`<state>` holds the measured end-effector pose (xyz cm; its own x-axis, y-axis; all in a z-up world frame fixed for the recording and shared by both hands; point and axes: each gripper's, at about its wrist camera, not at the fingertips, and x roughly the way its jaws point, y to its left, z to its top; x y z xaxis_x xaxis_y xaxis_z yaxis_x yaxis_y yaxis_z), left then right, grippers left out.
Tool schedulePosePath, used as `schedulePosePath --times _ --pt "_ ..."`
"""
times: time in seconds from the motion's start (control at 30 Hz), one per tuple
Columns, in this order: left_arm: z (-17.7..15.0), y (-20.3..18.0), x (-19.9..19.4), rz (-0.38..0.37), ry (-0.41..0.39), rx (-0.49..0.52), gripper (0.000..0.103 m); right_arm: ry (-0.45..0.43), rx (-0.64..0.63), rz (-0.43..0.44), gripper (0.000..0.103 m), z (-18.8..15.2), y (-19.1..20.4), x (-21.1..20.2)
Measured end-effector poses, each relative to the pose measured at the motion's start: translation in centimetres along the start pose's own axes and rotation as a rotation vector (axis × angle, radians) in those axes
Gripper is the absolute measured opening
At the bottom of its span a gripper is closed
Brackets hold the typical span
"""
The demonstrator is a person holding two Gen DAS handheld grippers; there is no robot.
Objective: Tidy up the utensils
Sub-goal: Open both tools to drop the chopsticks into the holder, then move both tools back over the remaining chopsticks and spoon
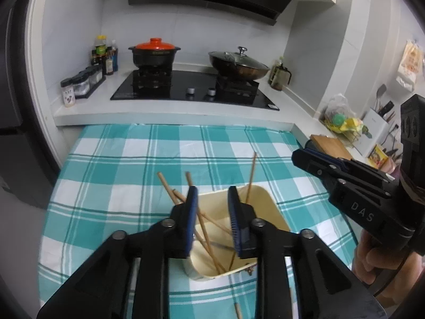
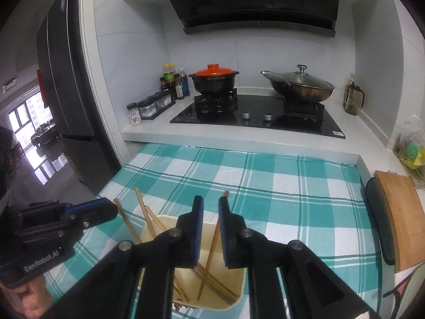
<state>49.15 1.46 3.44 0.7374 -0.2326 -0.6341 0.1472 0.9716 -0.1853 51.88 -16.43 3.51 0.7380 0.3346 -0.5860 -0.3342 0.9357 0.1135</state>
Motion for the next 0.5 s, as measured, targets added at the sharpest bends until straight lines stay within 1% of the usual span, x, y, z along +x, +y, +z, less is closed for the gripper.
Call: schedulePosePath --times 0.03,0.07,0.1,0.13,0.2,0.27,0.33,0.43,0.47,0.5 --pt "-0.2 0.3 -1.1 0.009 -0.019 -0.001 0.051 -0.016 0.005 0.001 0.021 0.0 0.1 -0.6" --pt "-0.3 0.6 -2.3 0.02 -0.035 0.002 0.059 -0.031 0.006 0.002 0.025 0.1 0.2 -1.3" --pt "-0.4 1.0 -3.5 0.03 -0.047 0.007 0.061 -0.049 0.002 0.003 0.033 0.2 0.4 -2.2" --pt "-0.7 1.3 -4.8 0.039 -0.052 0.014 0.062 -0.069 -0.006 0.0 0.036 0.3 0.6 -3.3" --pt "-1.4 1.8 -7.5 0.045 -0.057 0.031 0.066 -0.104 -0.032 -0.002 0.036 0.2 1.2 -6.0" --pt "-2.5 2.1 -10.3 0.054 -0.065 0.058 0.074 -0.13 -0.055 0.008 0.036 -0.2 1.7 -8.9" --pt "-4.0 2.1 -12.8 0.059 -0.065 0.098 0.079 -0.149 -0.077 0.011 0.038 -0.9 2.1 -12.0" --pt "-7.3 1.7 -15.9 0.062 -0.059 0.154 0.087 -0.173 -0.107 0.01 0.038 -2.8 2.5 -16.5" --pt "-8.5 1.5 -16.6 0.059 -0.053 0.169 0.09 -0.178 -0.118 0.003 0.038 -3.6 2.6 -17.9" --pt "-9.9 1.3 -17.1 0.053 -0.045 0.182 0.091 -0.18 -0.132 -0.006 0.038 -4.6 2.7 -19.1"
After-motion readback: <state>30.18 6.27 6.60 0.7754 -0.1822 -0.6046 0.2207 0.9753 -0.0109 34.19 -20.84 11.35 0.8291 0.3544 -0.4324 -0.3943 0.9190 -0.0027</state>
